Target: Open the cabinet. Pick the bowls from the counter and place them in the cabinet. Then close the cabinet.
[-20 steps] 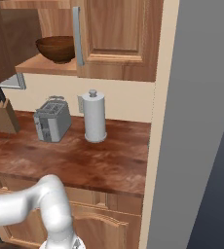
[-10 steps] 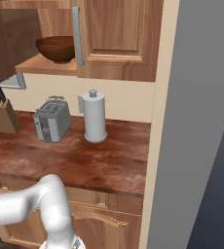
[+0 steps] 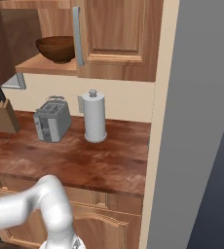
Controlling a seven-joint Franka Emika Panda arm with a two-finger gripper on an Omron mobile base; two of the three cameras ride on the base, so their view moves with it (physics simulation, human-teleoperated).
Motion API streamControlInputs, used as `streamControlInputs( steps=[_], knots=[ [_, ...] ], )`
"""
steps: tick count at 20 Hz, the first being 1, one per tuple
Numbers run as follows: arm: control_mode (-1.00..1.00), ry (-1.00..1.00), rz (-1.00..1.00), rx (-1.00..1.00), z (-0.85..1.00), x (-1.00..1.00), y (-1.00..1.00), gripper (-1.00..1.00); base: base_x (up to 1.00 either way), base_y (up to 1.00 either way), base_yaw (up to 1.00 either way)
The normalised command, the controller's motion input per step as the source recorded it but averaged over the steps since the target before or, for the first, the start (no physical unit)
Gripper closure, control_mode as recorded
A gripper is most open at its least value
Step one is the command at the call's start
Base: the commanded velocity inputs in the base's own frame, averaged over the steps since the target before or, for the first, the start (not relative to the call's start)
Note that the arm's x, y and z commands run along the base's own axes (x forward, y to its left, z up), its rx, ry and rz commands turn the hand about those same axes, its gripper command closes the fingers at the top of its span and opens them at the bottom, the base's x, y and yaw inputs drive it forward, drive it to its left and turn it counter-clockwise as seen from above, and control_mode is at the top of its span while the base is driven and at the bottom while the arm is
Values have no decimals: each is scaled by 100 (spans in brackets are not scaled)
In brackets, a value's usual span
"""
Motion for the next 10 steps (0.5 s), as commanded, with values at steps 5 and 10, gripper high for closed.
streamControlInputs(
  steps=[5,10],
  knots=[
    [-100,-1,0,2,0,14,-68,-100,0,0,0],
    [-100,-12,0,0,-7,41,-66,-100,0,0,0]
  ],
)
